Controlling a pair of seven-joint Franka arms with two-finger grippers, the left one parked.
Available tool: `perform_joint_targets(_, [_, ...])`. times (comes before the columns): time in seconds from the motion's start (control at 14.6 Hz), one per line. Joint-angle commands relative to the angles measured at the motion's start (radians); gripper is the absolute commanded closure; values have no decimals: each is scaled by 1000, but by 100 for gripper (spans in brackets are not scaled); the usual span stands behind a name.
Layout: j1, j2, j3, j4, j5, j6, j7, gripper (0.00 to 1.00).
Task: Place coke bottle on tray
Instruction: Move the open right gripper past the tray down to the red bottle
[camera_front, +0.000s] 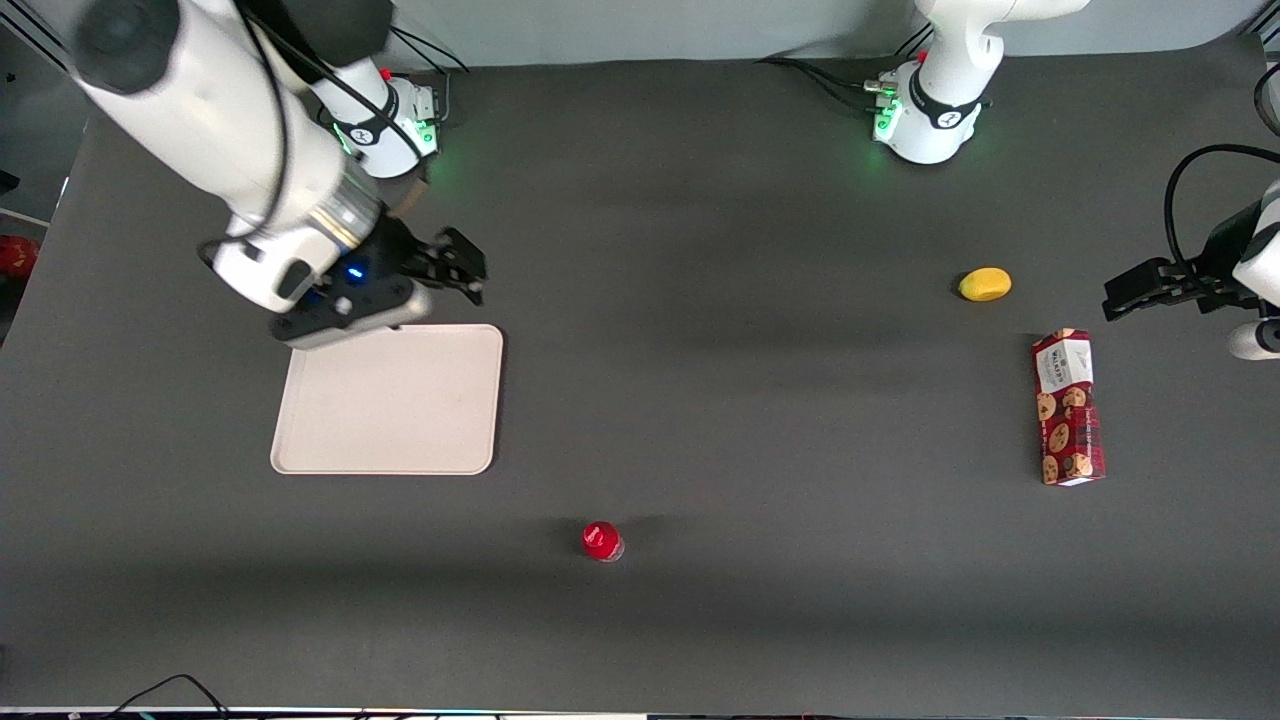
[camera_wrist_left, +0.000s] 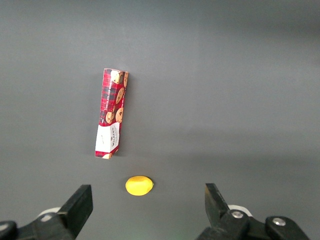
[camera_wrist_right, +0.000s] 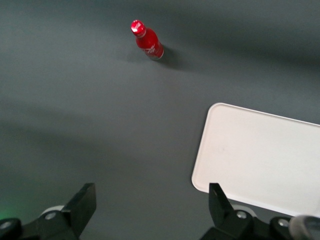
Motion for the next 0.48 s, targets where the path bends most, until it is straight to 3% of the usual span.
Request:
perform_joint_targets(0.0, [37,186,-18,155,16,68,72,0])
perform_joint_targets(0.41, [63,359,-19,201,14,355,69,0])
